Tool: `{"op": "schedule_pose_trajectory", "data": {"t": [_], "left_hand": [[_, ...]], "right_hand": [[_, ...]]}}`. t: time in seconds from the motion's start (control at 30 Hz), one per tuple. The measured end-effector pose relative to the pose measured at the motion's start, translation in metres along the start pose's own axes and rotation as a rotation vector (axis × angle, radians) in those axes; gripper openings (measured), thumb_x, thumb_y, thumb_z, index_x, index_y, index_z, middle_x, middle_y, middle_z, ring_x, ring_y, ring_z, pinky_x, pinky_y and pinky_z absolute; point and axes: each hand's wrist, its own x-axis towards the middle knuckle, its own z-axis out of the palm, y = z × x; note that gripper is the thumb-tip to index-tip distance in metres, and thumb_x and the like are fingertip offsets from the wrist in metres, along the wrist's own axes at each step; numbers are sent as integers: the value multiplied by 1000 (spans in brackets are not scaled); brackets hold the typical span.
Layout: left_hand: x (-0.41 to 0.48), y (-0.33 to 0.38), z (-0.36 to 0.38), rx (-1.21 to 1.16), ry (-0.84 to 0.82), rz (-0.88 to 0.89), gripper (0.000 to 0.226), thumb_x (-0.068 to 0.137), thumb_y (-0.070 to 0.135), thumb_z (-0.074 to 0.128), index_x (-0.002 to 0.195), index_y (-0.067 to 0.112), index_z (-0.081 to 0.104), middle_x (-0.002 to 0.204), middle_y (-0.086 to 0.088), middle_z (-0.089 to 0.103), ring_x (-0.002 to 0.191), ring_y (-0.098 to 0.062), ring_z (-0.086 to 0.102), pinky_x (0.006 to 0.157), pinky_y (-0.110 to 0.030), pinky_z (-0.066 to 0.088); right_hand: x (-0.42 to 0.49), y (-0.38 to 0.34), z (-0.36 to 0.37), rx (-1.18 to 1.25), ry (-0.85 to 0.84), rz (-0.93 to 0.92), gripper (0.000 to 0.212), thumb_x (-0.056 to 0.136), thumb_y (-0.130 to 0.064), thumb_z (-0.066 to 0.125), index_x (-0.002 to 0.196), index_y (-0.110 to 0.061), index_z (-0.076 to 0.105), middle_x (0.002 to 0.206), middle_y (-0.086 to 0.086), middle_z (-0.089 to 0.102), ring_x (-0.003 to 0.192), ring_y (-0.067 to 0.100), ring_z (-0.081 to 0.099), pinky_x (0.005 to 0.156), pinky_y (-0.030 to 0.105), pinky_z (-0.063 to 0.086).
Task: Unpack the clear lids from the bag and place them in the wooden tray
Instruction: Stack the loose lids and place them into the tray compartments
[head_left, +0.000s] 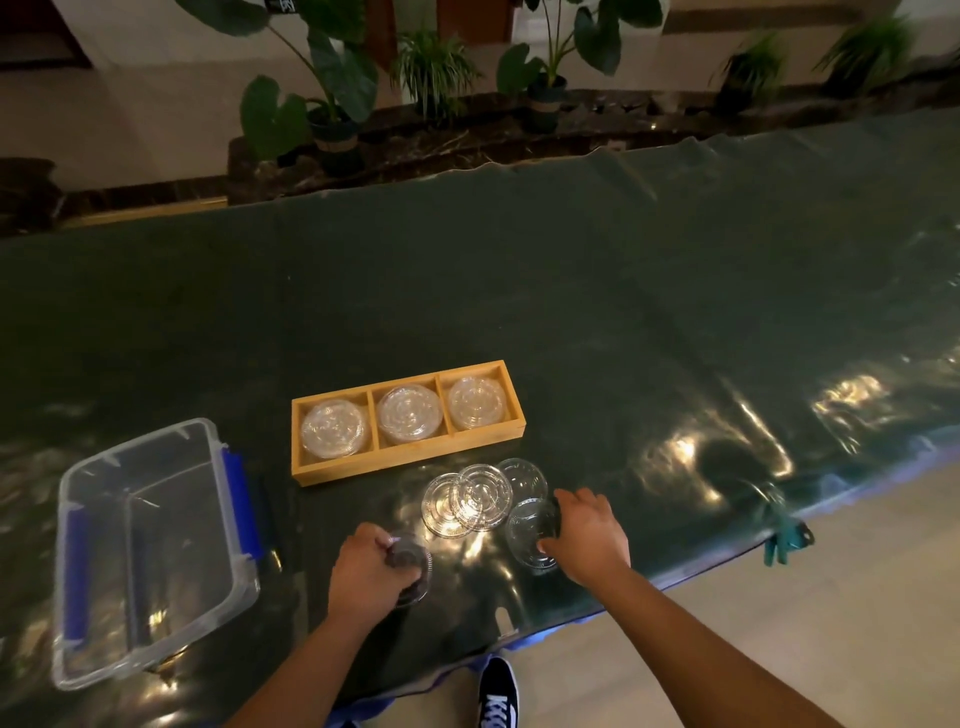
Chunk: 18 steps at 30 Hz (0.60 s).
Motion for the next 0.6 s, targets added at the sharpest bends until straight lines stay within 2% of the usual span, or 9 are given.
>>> {"op": "schedule_pose_trajectory", "data": {"t": [0.07, 0.13, 0.2, 0.27, 0.33, 0.4, 0.43, 0.53, 0.6], "left_hand": [[3, -3, -3, -166, -1, -75, 31, 78, 4, 80, 96, 17, 58, 94, -9, 67, 89, -29, 69, 81, -46, 59], [7, -5, -8, -359, -4, -168, 28, 79, -7, 74, 95, 12, 62, 92, -18, 71, 84, -36, 74, 79, -55, 63], [8, -8, -12, -451, 23, -189, 26, 79, -9, 74, 95, 10, 64, 93, -20, 72, 82, -37, 75, 74, -53, 64], [9, -10, -13, -479, 51, -174, 24, 78, -5, 77, 93, 11, 67, 94, -17, 73, 81, -33, 72, 66, -43, 61], [10, -10, -14, -545, 39, -191, 24, 77, -2, 80, 95, 12, 70, 97, -17, 73, 85, -34, 72, 73, -46, 62], [11, -10, -16, -624, 5, -239, 28, 76, -2, 81, 99, 11, 71, 100, -19, 74, 90, -39, 74, 83, -55, 62], [11, -10, -17, -660, -12, -257, 30, 77, -4, 81, 100, 10, 70, 101, -20, 73, 90, -40, 75, 82, -55, 62], [11, -10, -18, -755, -56, -291, 27, 86, -11, 70, 106, 6, 66, 101, -25, 73, 80, -37, 78, 62, -44, 65], [7, -8, -19, -772, -58, -300, 23, 91, -11, 63, 108, 4, 64, 100, -25, 72, 77, -34, 77, 53, -36, 63]], "right_hand": [[0, 1, 4, -3, -6, 10, 59, 80, -43, 76, 132, -25, 55, 131, 1, 51, 124, 23, 45, 96, 35, 49], [0, 5, 4, 71, -18, 42, 52, 77, -38, 80, 124, -26, 61, 126, 1, 52, 119, 23, 50, 95, 33, 49], [-1, 9, 0, 192, -30, 76, 41, 76, -33, 82, 112, -26, 65, 114, -1, 54, 107, 23, 61, 88, 31, 51], [-2, 12, -6, 352, -39, 90, 20, 80, -25, 79, 92, -24, 63, 95, -4, 63, 91, 23, 68, 81, 33, 55], [-3, 9, -14, 514, -50, 92, 15, 82, -18, 76, 82, -21, 62, 80, 0, 70, 78, 25, 71, 75, 40, 61], [-1, 0, -24, 606, -50, 68, 12, 82, -18, 76, 84, -19, 64, 78, 4, 74, 73, 27, 73, 71, 43, 63], [1, -7, -28, 634, -50, 58, 11, 83, -19, 76, 86, -19, 65, 81, 4, 74, 74, 26, 74, 70, 42, 63], [14, -34, -33, 704, -37, 50, 12, 84, -19, 74, 91, -16, 65, 89, 5, 73, 82, 24, 71, 72, 40, 60], [25, -51, -30, 694, -48, 47, 10, 86, -17, 72, 91, -15, 64, 89, 2, 71, 80, 20, 68, 75, 40, 59]]}}
